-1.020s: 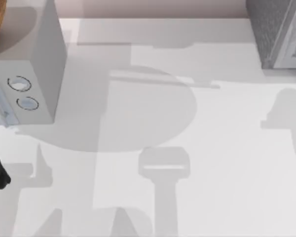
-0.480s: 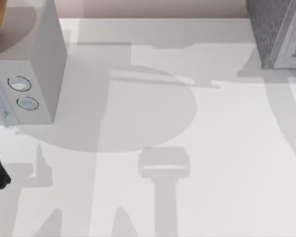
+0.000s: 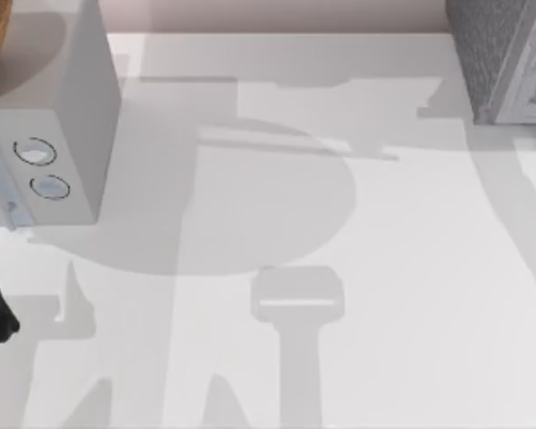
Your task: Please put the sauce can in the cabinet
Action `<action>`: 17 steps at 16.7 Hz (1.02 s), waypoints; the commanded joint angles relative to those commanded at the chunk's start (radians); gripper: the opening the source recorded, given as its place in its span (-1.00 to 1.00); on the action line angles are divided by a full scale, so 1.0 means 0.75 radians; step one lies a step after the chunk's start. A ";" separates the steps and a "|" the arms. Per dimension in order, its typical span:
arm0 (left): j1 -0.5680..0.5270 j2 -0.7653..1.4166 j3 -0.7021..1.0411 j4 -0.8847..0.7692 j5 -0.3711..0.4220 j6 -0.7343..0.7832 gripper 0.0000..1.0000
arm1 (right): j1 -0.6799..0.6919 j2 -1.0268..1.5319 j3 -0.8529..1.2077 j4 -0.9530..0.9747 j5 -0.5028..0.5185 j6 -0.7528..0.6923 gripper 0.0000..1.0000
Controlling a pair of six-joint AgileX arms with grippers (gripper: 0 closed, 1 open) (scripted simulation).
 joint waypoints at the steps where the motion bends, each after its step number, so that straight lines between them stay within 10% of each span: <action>1: 0.000 0.000 0.000 0.000 0.000 0.000 1.00 | 0.000 0.000 0.000 0.000 0.000 0.000 -1.00; 17: 0.000 0.000 0.000 0.000 0.000 0.000 1.00 | -0.115 0.677 0.570 0.104 -0.100 0.002 -1.00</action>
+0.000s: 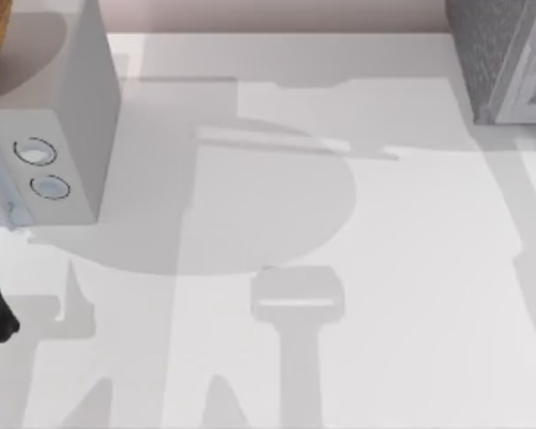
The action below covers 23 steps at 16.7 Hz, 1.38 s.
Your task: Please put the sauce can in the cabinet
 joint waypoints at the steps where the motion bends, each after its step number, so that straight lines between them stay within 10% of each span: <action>1: 0.000 0.000 0.000 0.000 0.000 0.000 1.00 | -0.004 0.009 0.009 0.005 -0.004 0.000 -1.00; 4: 0.000 0.000 0.000 0.000 0.000 0.000 1.00 | -0.004 0.009 0.009 0.005 -0.004 0.000 -1.00; 17: 0.000 0.000 0.000 0.000 0.000 0.000 1.00 | -0.004 0.009 0.009 0.005 -0.004 0.000 0.96; 23: 0.000 0.000 0.000 0.000 0.000 0.000 1.00 | -0.004 0.009 0.009 0.005 -0.004 0.000 1.00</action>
